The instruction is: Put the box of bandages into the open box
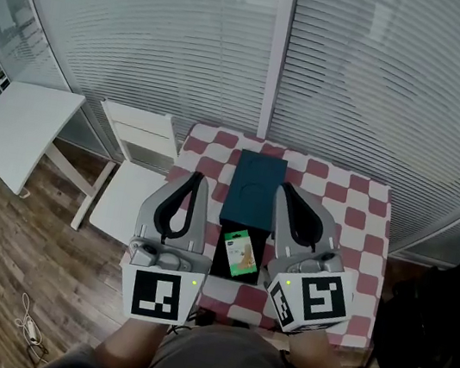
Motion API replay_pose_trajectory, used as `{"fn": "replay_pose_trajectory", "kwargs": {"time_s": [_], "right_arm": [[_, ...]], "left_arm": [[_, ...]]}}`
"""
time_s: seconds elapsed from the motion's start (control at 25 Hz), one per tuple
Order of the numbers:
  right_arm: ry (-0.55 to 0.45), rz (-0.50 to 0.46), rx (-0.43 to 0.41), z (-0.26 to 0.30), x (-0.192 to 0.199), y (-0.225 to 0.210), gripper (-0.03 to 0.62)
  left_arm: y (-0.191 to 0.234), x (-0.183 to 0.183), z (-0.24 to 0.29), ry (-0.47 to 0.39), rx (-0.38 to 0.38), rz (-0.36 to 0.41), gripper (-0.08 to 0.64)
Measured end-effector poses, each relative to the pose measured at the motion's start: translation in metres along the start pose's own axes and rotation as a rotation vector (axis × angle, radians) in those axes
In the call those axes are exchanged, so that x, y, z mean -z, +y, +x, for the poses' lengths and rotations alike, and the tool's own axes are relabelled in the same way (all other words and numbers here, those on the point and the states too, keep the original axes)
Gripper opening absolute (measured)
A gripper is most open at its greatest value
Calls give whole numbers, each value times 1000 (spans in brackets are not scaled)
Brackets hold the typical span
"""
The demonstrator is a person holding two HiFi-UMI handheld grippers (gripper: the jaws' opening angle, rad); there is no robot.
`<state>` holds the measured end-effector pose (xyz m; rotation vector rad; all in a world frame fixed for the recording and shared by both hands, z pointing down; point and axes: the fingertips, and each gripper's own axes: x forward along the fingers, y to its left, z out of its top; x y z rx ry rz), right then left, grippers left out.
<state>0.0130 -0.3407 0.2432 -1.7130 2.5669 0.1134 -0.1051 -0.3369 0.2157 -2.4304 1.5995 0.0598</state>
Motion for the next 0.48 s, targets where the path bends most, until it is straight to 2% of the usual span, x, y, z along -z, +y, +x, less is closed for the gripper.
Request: {"fn": "replay_pose_trajectory", "kwargs": {"time_s": [0.48], "right_arm": [[7,-5,0,-1,-2,1,26]], "left_arm": [[0,-2,-1,3,2,-5,0]]}}
